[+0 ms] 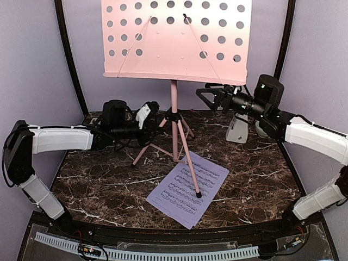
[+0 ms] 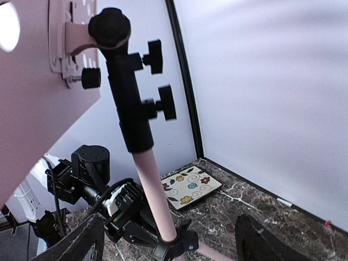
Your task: Set up the instrument practice props
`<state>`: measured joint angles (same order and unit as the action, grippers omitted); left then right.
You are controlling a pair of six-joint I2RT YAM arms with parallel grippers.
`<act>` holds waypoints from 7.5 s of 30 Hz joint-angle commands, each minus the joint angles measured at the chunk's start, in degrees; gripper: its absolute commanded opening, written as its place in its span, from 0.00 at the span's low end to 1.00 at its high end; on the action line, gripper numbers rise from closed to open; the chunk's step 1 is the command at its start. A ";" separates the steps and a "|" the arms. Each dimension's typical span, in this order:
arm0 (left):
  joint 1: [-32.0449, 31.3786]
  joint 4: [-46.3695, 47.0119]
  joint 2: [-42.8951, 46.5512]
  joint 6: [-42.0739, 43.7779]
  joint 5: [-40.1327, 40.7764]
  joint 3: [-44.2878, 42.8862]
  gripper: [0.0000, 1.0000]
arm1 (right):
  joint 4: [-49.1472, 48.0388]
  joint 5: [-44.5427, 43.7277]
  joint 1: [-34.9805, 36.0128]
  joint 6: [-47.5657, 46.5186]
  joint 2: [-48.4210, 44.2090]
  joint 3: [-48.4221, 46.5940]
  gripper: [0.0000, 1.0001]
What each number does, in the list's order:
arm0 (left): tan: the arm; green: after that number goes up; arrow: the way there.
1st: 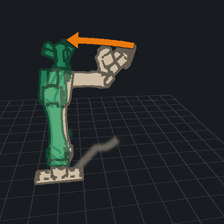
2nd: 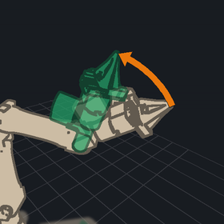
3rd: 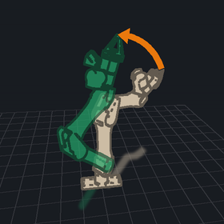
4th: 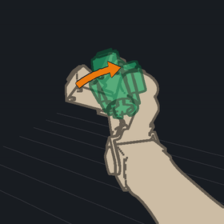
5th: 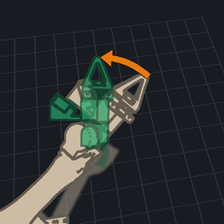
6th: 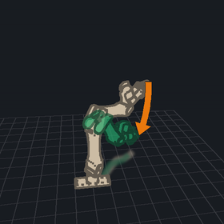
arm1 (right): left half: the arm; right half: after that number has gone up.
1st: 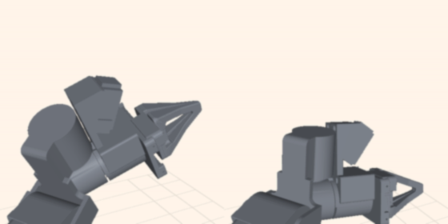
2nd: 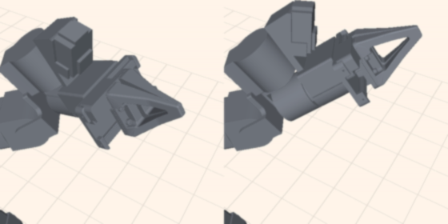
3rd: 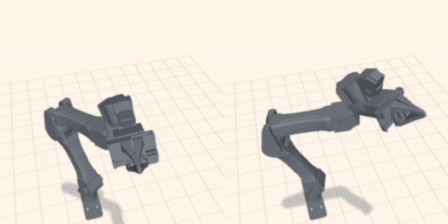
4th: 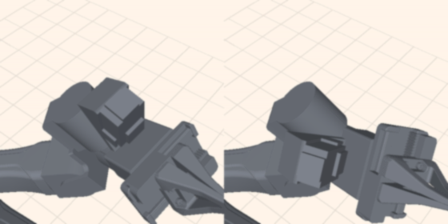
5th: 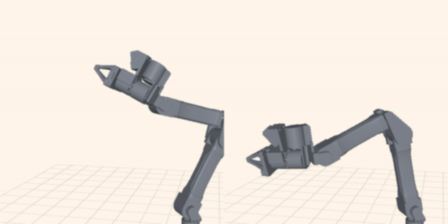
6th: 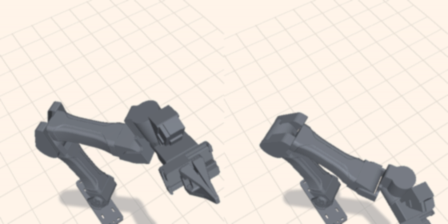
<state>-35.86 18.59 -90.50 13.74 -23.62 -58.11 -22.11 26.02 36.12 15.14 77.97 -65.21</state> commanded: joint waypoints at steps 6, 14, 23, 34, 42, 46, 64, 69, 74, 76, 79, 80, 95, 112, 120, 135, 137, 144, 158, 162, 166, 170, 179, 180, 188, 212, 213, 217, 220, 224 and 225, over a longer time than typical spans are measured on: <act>-0.79 -0.90 2.38 -9.55 3.86 1.21 0.00 | -5.12 -7.26 0.38 5.71 -9.24 19.20 0.84; -1.10 -0.90 2.14 -10.39 4.66 0.59 0.00 | -6.29 -9.96 3.92 5.82 -6.87 25.20 0.79; -1.99 -1.63 2.77 -10.43 7.29 0.22 0.00 | -6.26 -14.00 10.73 5.18 -0.90 24.45 0.77; -3.84 -0.52 2.37 -11.10 9.83 -0.73 0.00 | 0.82 -20.04 11.96 0.78 6.51 16.97 0.60; -5.20 0.17 1.42 -10.90 11.56 -2.95 0.00 | 9.42 -23.26 11.46 -5.10 5.34 11.92 0.16; -5.57 0.28 0.52 -10.04 12.37 -4.53 0.00 | 11.32 -23.22 10.21 -6.81 3.43 11.80 0.00; -7.47 4.46 -8.65 -2.50 23.56 -14.23 0.00 | 9.52 -14.90 -4.54 -22.58 8.86 5.37 0.00; -8.41 5.68 -11.18 -0.09 25.71 -16.39 0.00 | 10.79 -11.93 -6.54 -28.22 12.83 0.12 0.00; -8.72 7.34 -12.34 2.08 28.08 -16.83 0.00 | 12.39 -9.80 -8.27 -31.69 17.91 -5.54 0.00; -8.70 7.70 -12.94 3.55 29.32 -16.96 0.00 | 12.86 -9.28 -8.57 -32.76 19.39 -7.15 0.00; -8.63 8.69 -13.73 5.28 30.69 -17.57 0.00 | 12.73 -8.68 -8.70 -33.07 21.30 -8.88 0.00; -8.62 8.62 -14.00 5.73 30.48 -18.14 0.00 | 13.00 -8.30 -8.74 -33.07 21.68 -9.74 0.00; -8.64 7.77 -15.56 4.51 27.07 -22.56 0.00 | 16.85 -4.63 -10.06 -32.88 23.82 -19.41 0.00; -8.03 5.52 -19.48 4.09 25.48 -27.83 0.00 | 19.66 -3.52 -12.47 -32.23 27.20 -26.13 0.00; -7.33 3.87 -20.05 3.60 24.36 -26.28 0.00 | 20.26 -2.82 -12.48 -33.52 30.25 -25.92 0.00; -7.25 -1.98 -12.37 2.06 16.16 -20.04 0.00 | 21.51 -0.71 -10.17 -22.44 20.87 -14.43 0.00; -7.16 -2.73 -11.97 1.22 15.73 -19.60 0.00 | 22.05 -0.17 -10.10 -20.01 20.25 -14.19 0.00; -6.82 -4.44 -7.59 -0.31 13.94 -15.57 0.00 | 25.76 2.43 -9.43 -16.21 17.87 -13.14 0.00; -6.64 -4.25 -5.86 0.33 15.97 -14.13 0.00 | 27.52 -3.11 -6.85 -18.55 14.40 -12.13 0.00; -5.98 -4.53 -8.42 1.10 15.64 -17.05 0.00 | 28.62 -6.20 -6.99 -20.95 14.98 -15.23 0.00; -4.32 -5.73 -11.01 1.75 13.49 -19.15 0.00 | 31.09 -8.82 -7.19 -23.74 15.96 -17.31 0.00; -3.72 -5.83 -12.01 4.14 12.52 -19.38 0.00 | 31.15 -9.58 -7.77 -24.56 15.21 -15.55 0.00; -3.79 -4.10 -14.35 4.04 12.13 -17.56 0.00 | 28.53 -12.30 -7.73 -25.33 13.95 -9.76 0.00; -3.86 -4.05 -14.51 3.66 11.96 -17.57 0.01 | 28.52 -12.29 -7.73 -25.32 14.05 -9.62 0.00; -4.22 -6.10 -12.32 2.57 11.23 -17.65 0.44 | 29.44 -10.01 -7.48 -23.64 13.80 -10.63 0.28; -3.70 -25.21 9.73 -33.77 -1.17 3.97 0.62 | 37.85 -11.13 -3.31 1.34 -16.27 14.82 0.82; -3.69 -25.13 9.82 -35.06 -2.79 4.94 0.61 | 37.95 -11.13 -2.42 2.69 -17.23 16.54 0.81; -3.73 -21.08 10.50 -40.40 -7.16 10.69 0.60 | 37.80 -12.31 2.00 5.60 -19.31 22.66 0.75; -3.76 -17.76 10.16 -43.41 -9.60 13.87 0.59 | 36.09 -12.42 4.24 7.41 -19.18 26.51 0.70; -3.66 -15.49 8.75 -46.31 -10.09 16.06 0.58 | 34.45 -13.78 7.14 8.77 -16.50 28.84 0.59; -3.61 -15.25 8.17 -46.75 -10.19 16.51 0.57 | 34.34 -14.64 8.04 8.91 -15.56 29.03 0.56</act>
<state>-39.77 -0.99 -81.54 -28.47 -30.70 -43.27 16.25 13.96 41.41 21.23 60.12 -37.41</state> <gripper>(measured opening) 0.579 0.611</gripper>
